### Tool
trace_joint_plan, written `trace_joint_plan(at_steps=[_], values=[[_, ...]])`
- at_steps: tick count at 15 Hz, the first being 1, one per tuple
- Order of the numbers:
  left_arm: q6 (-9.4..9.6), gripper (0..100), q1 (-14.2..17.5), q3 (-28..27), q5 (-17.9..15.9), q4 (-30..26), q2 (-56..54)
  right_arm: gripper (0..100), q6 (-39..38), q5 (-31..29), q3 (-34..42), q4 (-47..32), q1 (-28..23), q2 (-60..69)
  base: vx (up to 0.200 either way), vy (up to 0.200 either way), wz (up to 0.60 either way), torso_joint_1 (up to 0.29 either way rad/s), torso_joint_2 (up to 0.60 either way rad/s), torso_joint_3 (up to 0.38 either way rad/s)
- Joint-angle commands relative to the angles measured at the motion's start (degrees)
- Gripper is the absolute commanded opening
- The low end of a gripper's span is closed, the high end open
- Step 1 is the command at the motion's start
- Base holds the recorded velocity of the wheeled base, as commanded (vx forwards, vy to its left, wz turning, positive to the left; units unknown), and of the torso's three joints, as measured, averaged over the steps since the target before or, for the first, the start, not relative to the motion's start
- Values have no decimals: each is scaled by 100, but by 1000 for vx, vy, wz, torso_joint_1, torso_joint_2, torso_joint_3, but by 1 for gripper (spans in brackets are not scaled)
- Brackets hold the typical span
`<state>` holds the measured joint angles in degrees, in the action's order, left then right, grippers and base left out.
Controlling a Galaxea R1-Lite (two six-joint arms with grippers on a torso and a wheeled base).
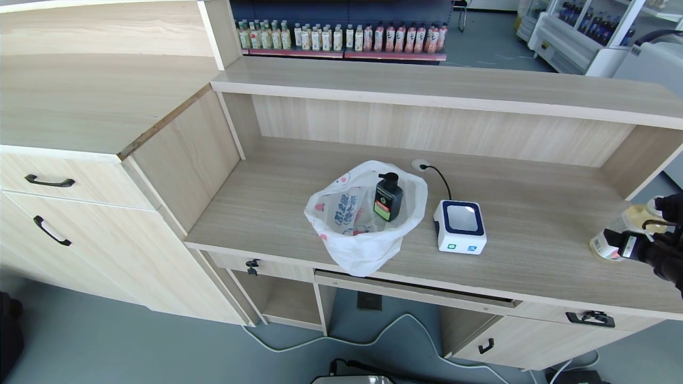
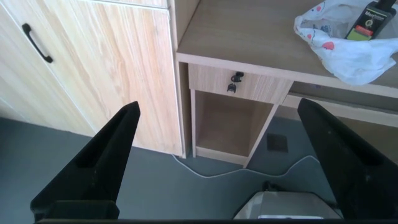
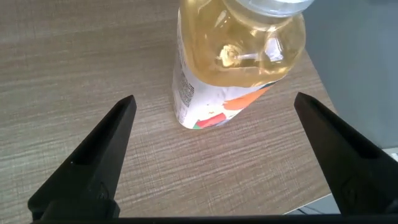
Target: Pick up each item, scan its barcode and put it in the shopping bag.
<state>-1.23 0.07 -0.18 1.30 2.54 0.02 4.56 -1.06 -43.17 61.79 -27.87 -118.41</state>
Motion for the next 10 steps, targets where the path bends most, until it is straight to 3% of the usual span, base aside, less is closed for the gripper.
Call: trace_joint_plan(at_steps=[1,10], values=[[-9,100,1,1,1,1,-2,100,1,1,-78,8,45,-130,0,0,0,0,0,0],[0,100,1,1,1,1,-2,100,230,1,-333,52,203,-402,0,0,0,0,0,0]])
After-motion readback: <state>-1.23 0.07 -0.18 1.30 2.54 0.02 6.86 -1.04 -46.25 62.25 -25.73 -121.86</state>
